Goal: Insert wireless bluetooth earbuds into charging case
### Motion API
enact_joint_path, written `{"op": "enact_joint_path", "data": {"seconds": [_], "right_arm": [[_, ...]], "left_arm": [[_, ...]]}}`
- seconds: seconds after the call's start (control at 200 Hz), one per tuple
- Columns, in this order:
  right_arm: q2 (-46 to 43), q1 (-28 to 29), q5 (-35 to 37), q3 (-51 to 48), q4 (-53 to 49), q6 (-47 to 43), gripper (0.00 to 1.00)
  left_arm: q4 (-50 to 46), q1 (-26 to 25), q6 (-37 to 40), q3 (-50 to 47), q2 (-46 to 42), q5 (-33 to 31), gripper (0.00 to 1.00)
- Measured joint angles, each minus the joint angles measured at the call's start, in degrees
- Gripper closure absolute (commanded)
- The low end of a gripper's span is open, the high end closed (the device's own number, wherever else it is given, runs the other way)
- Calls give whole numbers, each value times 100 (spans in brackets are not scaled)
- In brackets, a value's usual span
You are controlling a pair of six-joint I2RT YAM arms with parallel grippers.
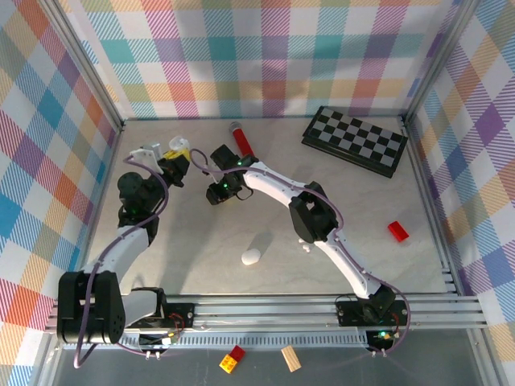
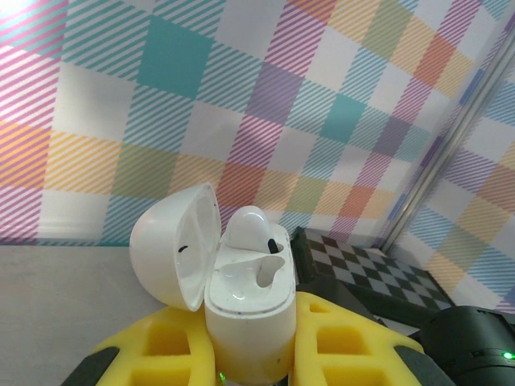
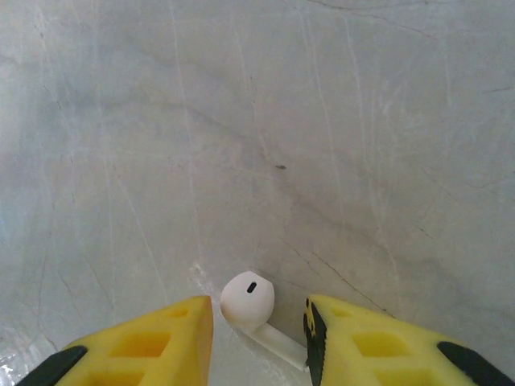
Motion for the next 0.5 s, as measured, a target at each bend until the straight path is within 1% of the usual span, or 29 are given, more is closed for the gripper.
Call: {"op": "enact_joint_path", "data": {"seconds": [0.125,0.315,0.39,0.5], "right_arm": [[0,55,260,33,-90,-85,72],[-2,127,542,55,-142,-199,74],[-11,170,675,61,-177,-273,77],[-31,225,841,63,-251,-339,77]], "left_arm": [[-278,50,138,0,-173,-57,93],[-452,125,188,0,-214,-127,93],[-498,140,188,0,-214,-162,93],[-590,177,188,0,-214,-190,93]]}}
